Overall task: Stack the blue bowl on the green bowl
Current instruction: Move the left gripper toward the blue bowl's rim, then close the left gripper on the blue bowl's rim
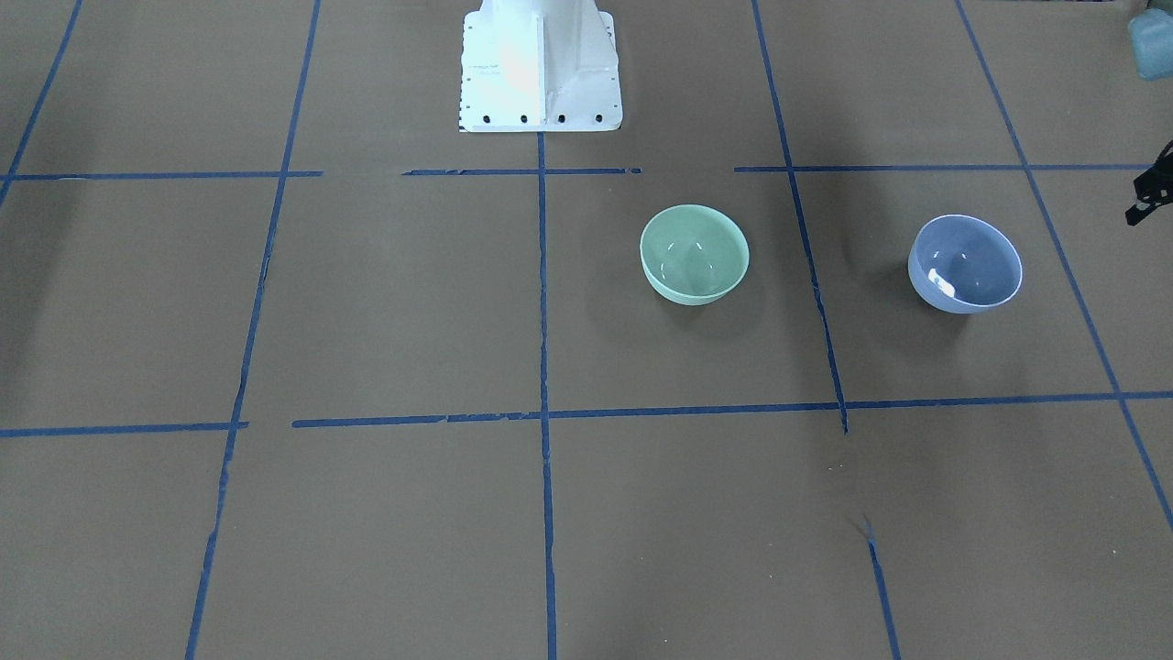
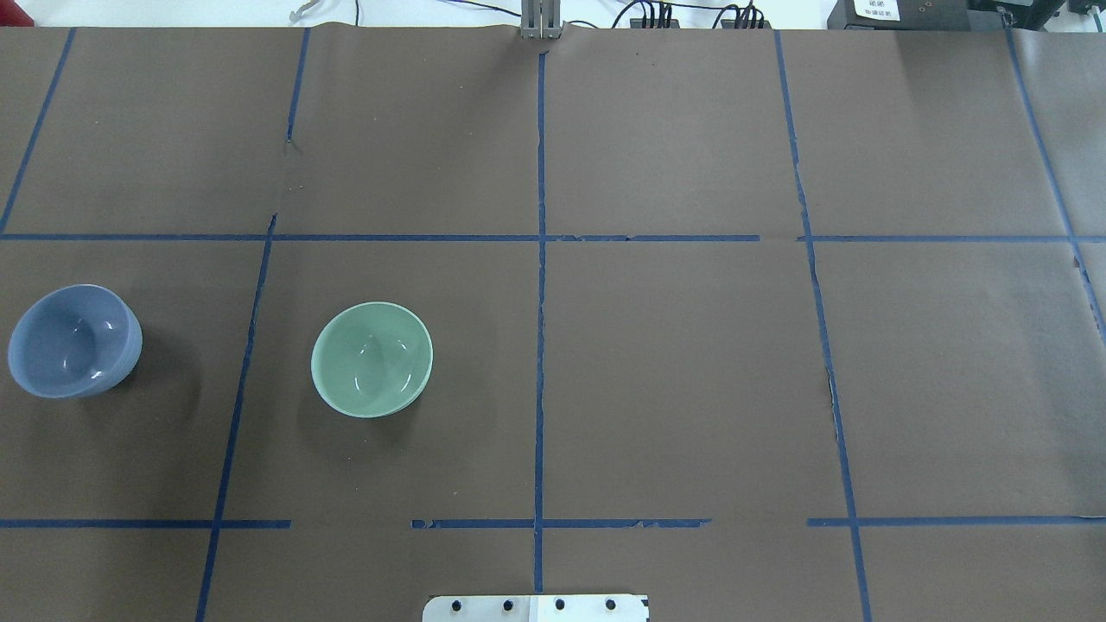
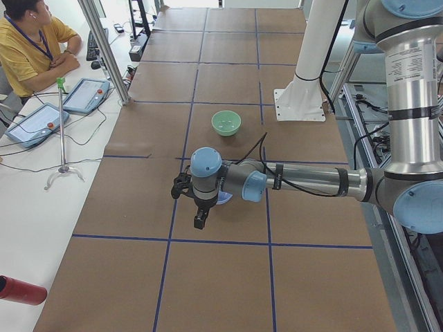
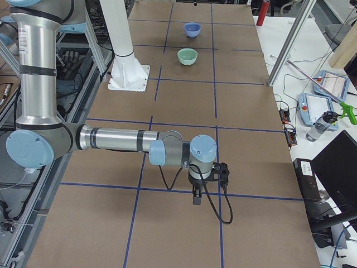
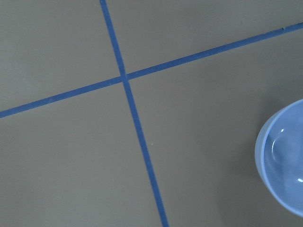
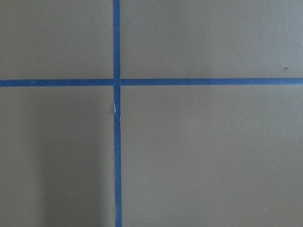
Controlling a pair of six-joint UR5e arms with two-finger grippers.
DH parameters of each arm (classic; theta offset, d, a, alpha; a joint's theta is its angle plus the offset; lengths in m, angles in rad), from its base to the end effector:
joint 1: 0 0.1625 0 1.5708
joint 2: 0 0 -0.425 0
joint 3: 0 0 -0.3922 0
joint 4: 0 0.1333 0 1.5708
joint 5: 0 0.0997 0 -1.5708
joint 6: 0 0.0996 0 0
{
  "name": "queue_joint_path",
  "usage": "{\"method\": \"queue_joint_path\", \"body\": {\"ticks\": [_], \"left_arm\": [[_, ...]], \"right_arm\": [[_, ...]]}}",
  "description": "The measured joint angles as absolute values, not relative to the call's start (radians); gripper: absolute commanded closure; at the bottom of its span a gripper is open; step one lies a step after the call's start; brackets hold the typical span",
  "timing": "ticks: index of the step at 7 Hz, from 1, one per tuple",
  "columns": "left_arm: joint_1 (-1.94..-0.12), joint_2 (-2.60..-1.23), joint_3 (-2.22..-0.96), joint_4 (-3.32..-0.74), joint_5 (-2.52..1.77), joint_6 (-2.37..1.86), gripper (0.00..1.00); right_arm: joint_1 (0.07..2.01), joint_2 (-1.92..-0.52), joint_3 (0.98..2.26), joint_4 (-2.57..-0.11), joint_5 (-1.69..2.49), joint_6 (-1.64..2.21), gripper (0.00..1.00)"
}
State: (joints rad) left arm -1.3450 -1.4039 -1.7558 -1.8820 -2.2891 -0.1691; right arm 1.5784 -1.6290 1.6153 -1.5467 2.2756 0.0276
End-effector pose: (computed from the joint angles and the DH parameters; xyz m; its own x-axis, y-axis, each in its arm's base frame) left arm 0.0325 -0.4441 0.6132 0.7120 0.2154 -0.6683 -0.0934 0.9724 0.2140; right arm 0.0723 -0.4674 0.6670 0.7613 0.0266 0.6479 -0.0286 0.9996 -0.0075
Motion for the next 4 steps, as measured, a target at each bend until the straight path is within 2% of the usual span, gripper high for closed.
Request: {"method": "queue_joint_path", "body": {"ticks": [3,4], "left_arm": [[-1.135,-1.395,-1.629,-2.277,-2.219,-0.603,0.01],[-1.089,-1.395,-1.612,-2.339,-2.203,-0.682,0.17]], "right_arm": [[1.578,-1.629,1.615,-1.546,2.276,0.028,0.00],[1.578,-1.629,1.615,-1.546,2.276,0.028,0.00]]}}
